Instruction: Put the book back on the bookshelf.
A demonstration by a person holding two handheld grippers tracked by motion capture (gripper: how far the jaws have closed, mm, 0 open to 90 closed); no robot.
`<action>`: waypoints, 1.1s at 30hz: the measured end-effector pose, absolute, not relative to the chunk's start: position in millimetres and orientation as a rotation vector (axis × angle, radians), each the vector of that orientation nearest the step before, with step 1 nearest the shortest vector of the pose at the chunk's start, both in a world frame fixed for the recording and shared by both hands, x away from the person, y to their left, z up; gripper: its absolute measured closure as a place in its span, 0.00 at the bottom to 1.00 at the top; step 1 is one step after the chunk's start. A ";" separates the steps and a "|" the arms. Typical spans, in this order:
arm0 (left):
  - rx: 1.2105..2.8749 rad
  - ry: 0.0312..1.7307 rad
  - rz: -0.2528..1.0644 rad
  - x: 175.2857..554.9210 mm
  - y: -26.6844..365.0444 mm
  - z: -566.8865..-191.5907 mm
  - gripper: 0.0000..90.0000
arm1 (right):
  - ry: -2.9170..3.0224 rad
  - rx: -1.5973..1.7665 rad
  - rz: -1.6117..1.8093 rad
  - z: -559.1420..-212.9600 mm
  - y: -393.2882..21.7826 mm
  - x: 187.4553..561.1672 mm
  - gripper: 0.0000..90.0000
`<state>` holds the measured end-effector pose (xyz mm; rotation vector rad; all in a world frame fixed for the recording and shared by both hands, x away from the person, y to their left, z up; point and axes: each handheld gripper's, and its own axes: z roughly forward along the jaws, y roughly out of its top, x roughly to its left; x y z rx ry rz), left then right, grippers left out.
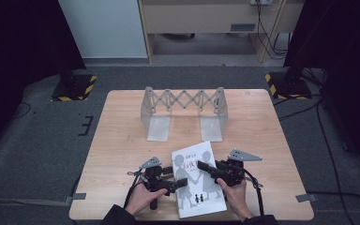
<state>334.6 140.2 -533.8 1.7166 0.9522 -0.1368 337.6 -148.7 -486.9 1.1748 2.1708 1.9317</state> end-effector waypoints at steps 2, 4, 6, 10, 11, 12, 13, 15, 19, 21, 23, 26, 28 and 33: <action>1.718 0.935 -0.140 335.2 141.3 -534.1 0.00 | 2.172 1.170 1.937 -486.1 -148.8 337.2 0.77; 1.719 0.922 -0.139 335.7 141.6 -534.3 0.00 | 2.173 1.162 1.936 -485.2 -148.9 336.8 0.77; 1.716 0.904 -0.156 336.5 141.7 -534.8 0.00 | 2.173 1.157 1.946 -485.0 -149.5 337.0 0.78; 1.715 0.898 -0.165 336.4 141.6 -534.9 0.00 | 2.174 1.153 1.954 -483.3 -148.9 336.8 0.79; 1.718 0.906 -0.166 336.8 141.5 -535.5 0.00 | 2.178 1.158 1.950 -483.6 -148.8 337.4 0.79; 1.721 0.911 -0.167 337.1 141.4 -535.8 0.00 | 2.178 1.171 1.939 -484.4 -148.8 338.3 0.79; 1.722 0.917 -0.168 337.3 141.0 -536.0 0.00 | 2.181 1.183 1.933 -485.4 -148.9 339.1 0.79; 1.729 0.921 -0.166 337.6 140.7 -536.3 0.00 | 2.185 1.197 1.929 -486.9 -149.4 340.6 0.79; 1.739 0.964 -0.177 339.9 139.4 -539.6 0.00 | 2.229 1.255 1.835 -494.9 -149.6 347.0 0.73; 1.740 0.986 -0.184 340.9 138.6 -541.5 0.00 | 2.249 1.273 1.787 -496.2 -148.2 348.4 0.69; 1.746 0.995 -0.183 341.1 138.2 -542.1 0.00 | 2.276 1.267 1.735 -498.6 -147.2 349.8 0.65; 1.748 1.015 -0.205 342.1 136.6 -544.3 0.00 | 2.311 1.273 1.685 -500.8 -146.6 350.8 0.60; 1.748 1.017 -0.204 342.3 135.7 -544.3 0.00 | 2.322 1.258 1.661 -501.3 -146.4 350.4 0.56; 1.737 1.011 -0.187 341.3 135.0 -546.0 0.01 | 2.365 1.183 1.562 -500.3 -142.9 347.6 0.42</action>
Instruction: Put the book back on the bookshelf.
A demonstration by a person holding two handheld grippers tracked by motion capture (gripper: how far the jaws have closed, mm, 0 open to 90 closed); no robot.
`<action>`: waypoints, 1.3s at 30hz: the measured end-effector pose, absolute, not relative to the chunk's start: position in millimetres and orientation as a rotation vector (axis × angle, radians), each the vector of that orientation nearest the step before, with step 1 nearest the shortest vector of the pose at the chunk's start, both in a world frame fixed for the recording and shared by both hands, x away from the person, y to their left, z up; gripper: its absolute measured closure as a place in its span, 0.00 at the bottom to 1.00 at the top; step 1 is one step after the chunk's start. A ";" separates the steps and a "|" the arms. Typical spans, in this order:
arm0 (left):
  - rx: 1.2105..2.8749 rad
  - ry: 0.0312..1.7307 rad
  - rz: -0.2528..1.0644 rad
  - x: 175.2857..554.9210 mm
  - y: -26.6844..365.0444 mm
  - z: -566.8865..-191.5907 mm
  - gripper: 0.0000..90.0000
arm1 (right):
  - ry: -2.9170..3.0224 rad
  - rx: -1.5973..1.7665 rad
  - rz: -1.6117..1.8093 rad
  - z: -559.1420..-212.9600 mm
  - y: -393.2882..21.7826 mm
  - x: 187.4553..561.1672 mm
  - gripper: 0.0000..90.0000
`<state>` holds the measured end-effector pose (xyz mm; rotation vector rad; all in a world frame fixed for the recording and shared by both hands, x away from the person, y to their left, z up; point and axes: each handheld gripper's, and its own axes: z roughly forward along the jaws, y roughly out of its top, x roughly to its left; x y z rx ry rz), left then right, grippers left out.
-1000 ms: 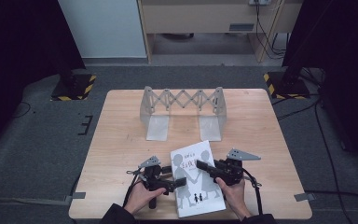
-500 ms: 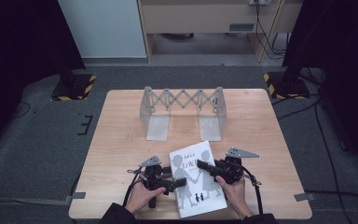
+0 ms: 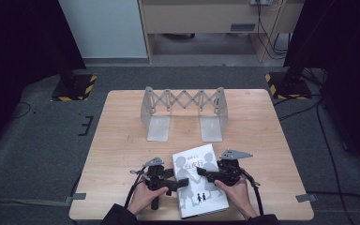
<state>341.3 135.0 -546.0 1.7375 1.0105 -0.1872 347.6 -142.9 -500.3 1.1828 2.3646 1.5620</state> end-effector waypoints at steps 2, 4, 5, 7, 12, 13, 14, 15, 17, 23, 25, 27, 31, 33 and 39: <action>1.740 1.012 -0.182 341.0 134.4 -545.8 0.01 | 2.375 1.188 1.532 -500.9 -143.3 347.2 0.38; 1.748 1.014 -0.176 340.7 134.1 -545.4 0.01 | 2.372 1.210 1.524 -502.6 -144.2 346.4 0.35; 1.748 1.014 -0.176 340.7 134.1 -545.4 0.02 | 2.365 1.220 1.524 -504.4 -144.7 346.2 0.34; 1.756 1.018 -0.164 340.1 133.3 -544.9 0.02 | 2.366 1.230 1.492 -504.9 -145.5 345.7 0.29; 1.758 1.021 -0.160 339.7 132.7 -544.7 0.03 | 2.371 1.215 1.436 -505.0 -150.4 345.5 0.28; 1.768 1.022 -0.148 339.3 132.2 -544.3 0.04 | 2.371 1.218 1.411 -504.9 -152.6 345.5 0.27; 1.768 1.022 -0.148 339.3 132.2 -544.3 0.05 | 2.371 1.218 1.411 -504.9 -152.6 345.5 0.27; 1.775 1.025 -0.138 338.8 131.6 -543.9 0.05 | 2.387 1.221 1.365 -505.5 -153.5 345.9 0.26; 1.774 1.028 -0.134 338.6 131.2 -543.8 0.05 | 2.403 1.242 1.367 -510.6 -156.5 347.2 0.25; 1.772 1.031 -0.133 338.5 130.9 -543.8 0.05 | 2.414 1.307 1.412 -516.3 -156.1 348.2 0.22; 1.769 1.035 -0.129 338.4 130.0 -543.9 0.05 | 2.426 1.325 1.428 -518.3 -155.5 348.9 0.21; 1.771 1.039 -0.121 338.4 128.3 -543.6 0.04 | 2.424 1.323 1.425 -518.3 -155.4 349.1 0.21; 1.785 1.034 -0.109 338.8 125.2 -543.0 0.02 | 2.421 1.325 1.431 -519.1 -156.1 349.6 0.20; 1.789 1.034 -0.104 338.6 123.8 -542.8 0.00 | 2.420 1.326 1.431 -519.4 -156.0 349.7 0.20; 1.789 1.039 -0.098 338.1 122.4 -542.6 0.00 | 2.413 1.337 1.430 -518.7 -156.1 349.1 0.21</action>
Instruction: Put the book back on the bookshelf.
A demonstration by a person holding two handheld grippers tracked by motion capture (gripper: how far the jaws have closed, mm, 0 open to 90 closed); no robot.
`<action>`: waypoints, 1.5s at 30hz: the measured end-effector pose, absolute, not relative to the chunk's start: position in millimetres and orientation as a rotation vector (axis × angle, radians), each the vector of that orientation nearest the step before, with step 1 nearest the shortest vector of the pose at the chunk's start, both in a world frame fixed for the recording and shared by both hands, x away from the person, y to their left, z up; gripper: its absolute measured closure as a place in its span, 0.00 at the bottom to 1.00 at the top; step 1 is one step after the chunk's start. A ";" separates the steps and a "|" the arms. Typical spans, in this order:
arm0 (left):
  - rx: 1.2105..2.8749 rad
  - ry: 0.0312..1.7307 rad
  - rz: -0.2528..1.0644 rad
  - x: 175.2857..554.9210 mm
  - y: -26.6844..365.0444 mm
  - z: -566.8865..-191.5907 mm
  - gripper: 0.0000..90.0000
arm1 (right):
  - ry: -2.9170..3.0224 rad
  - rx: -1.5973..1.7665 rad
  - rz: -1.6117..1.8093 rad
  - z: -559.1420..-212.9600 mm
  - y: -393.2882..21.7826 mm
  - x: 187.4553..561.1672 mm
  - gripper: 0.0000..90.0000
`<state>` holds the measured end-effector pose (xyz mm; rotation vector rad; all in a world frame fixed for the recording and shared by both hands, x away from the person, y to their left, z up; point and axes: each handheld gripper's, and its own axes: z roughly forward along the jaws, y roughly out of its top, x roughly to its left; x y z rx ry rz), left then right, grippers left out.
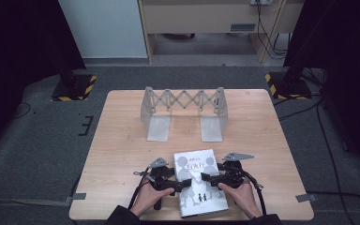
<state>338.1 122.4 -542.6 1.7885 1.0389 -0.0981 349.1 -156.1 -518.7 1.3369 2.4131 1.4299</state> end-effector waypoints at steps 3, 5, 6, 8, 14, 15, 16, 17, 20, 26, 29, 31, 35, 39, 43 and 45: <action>1.786 1.039 -0.103 338.7 122.6 -542.8 0.00 | 2.395 1.334 1.424 -516.3 -158.7 349.8 0.26; 1.784 1.040 -0.105 339.2 122.8 -542.9 0.00 | 2.393 1.348 1.421 -516.2 -162.1 350.8 0.26; 1.784 1.040 -0.105 339.2 122.8 -542.9 0.01 | 2.393 1.348 1.421 -516.2 -162.1 350.8 0.26; 1.783 1.041 -0.105 339.7 123.1 -543.0 0.01 | 2.390 1.364 1.439 -518.5 -163.1 351.6 0.26; 1.748 1.062 -0.118 340.8 126.7 -543.9 0.08 | 2.383 1.408 1.443 -519.1 -159.8 350.1 0.30; 1.745 1.064 -0.121 341.3 127.5 -544.0 0.09 | 2.373 1.414 1.438 -517.9 -159.9 350.3 0.32; 1.732 1.069 -0.133 342.4 129.6 -544.6 0.10 | 2.360 1.428 1.437 -516.5 -160.4 350.2 0.36; 1.728 1.073 -0.140 343.0 130.3 -544.6 0.12 | 2.350 1.442 1.444 -515.5 -161.7 350.3 0.40; 1.730 1.073 -0.141 343.4 130.3 -544.4 0.12 | 2.335 1.470 1.459 -514.4 -163.3 350.6 0.43; 1.733 1.107 -0.162 344.1 132.5 -540.8 0.15 | 2.321 1.455 1.469 -512.3 -161.5 350.2 0.47; 1.756 1.085 -0.149 344.6 132.5 -534.8 0.16 | 2.301 1.450 1.489 -509.8 -161.8 349.5 0.50; 1.745 1.071 -0.113 343.6 132.5 -529.2 0.18 | 2.265 1.419 1.512 -505.5 -162.7 348.1 0.51; 1.711 1.063 -0.088 343.0 135.2 -523.9 0.23 | 2.230 1.385 1.542 -501.7 -164.1 347.6 0.54; 1.675 1.044 -0.038 342.7 138.3 -515.3 0.29 | 2.185 1.344 1.581 -495.1 -163.5 348.1 0.55; 1.659 1.019 -0.030 344.1 140.6 -509.4 0.31 | 2.142 1.301 1.629 -489.6 -163.1 347.9 0.57; 1.661 1.021 -0.030 344.9 140.0 -509.2 0.30 | 2.141 1.297 1.627 -489.7 -163.5 348.0 0.57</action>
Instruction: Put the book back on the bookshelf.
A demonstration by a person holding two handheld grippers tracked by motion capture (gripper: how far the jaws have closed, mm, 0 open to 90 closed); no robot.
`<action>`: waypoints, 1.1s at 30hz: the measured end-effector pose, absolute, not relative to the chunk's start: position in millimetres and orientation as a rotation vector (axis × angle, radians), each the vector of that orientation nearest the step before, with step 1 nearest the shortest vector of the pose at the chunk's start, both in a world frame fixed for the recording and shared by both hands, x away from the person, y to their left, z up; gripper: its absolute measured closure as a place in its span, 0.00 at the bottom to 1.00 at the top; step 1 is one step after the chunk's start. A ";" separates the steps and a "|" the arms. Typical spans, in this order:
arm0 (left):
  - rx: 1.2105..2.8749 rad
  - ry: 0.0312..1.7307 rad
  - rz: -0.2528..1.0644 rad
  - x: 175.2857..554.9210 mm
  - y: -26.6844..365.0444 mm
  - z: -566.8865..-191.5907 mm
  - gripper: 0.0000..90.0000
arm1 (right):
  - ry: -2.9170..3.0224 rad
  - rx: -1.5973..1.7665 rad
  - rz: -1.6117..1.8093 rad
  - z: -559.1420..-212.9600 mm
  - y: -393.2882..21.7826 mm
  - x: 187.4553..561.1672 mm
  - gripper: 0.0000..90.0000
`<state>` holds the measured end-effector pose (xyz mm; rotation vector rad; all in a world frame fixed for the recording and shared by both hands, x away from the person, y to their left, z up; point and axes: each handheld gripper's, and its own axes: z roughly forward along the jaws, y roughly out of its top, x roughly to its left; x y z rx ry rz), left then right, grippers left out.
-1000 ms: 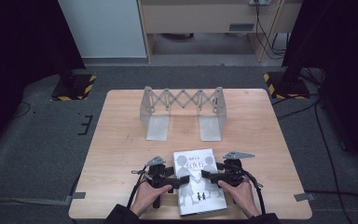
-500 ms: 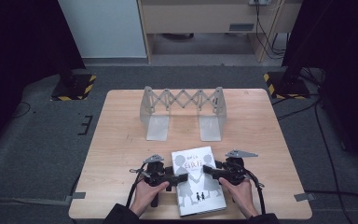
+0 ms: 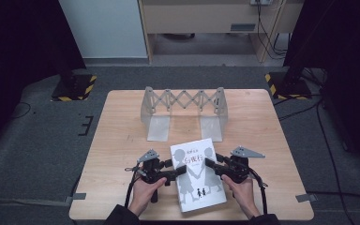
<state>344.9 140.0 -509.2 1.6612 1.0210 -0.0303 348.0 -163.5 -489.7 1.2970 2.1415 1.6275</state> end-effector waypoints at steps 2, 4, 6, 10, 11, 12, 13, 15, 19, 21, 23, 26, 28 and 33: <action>1.659 1.025 -0.042 347.1 139.8 -510.7 0.30 | 2.134 1.297 1.632 -490.9 -164.3 347.9 0.58; 1.660 1.016 -0.048 348.4 140.2 -511.4 0.30 | 2.136 1.293 1.631 -490.9 -165.0 347.8 0.58; 1.665 1.010 -0.055 350.3 140.4 -511.4 0.30 | 2.135 1.282 1.633 -490.9 -165.7 347.7 0.58; 1.663 1.009 -0.068 352.0 139.9 -511.6 0.30 | 2.136 1.276 1.634 -491.3 -166.5 348.2 0.58; 1.660 1.010 -0.078 352.8 139.3 -511.8 0.30 | 2.136 1.276 1.634 -491.3 -166.5 348.2 0.58; 1.656 1.011 -0.083 353.5 138.3 -512.6 0.30 | 2.138 1.268 1.637 -491.1 -165.8 347.9 0.58; 1.656 1.011 -0.083 353.5 138.3 -512.6 0.29 | 2.138 1.268 1.637 -491.1 -165.8 347.9 0.58; 1.651 1.014 -0.085 353.7 137.7 -513.0 0.29 | 2.137 1.266 1.634 -491.4 -166.0 348.0 0.58; 1.656 1.012 -0.083 354.2 137.5 -513.7 0.28 | 2.133 1.257 1.635 -491.5 -165.7 347.6 0.58; 1.656 1.013 -0.086 354.7 137.4 -514.1 0.28 | 2.136 1.254 1.635 -491.4 -165.9 347.7 0.58; 1.654 1.012 -0.094 356.1 137.3 -515.1 0.28 | 2.144 1.248 1.634 -491.5 -166.4 348.2 0.58; 1.649 1.012 -0.107 358.7 136.4 -517.0 0.28 | 2.149 1.248 1.634 -492.1 -168.4 349.2 0.58; 1.646 1.015 -0.109 360.0 135.3 -518.4 0.27 | 2.151 1.256 1.630 -492.8 -169.1 349.7 0.58; 1.654 1.020 -0.113 360.9 135.1 -518.0 0.28 | 2.149 1.260 1.630 -494.0 -169.5 350.8 0.58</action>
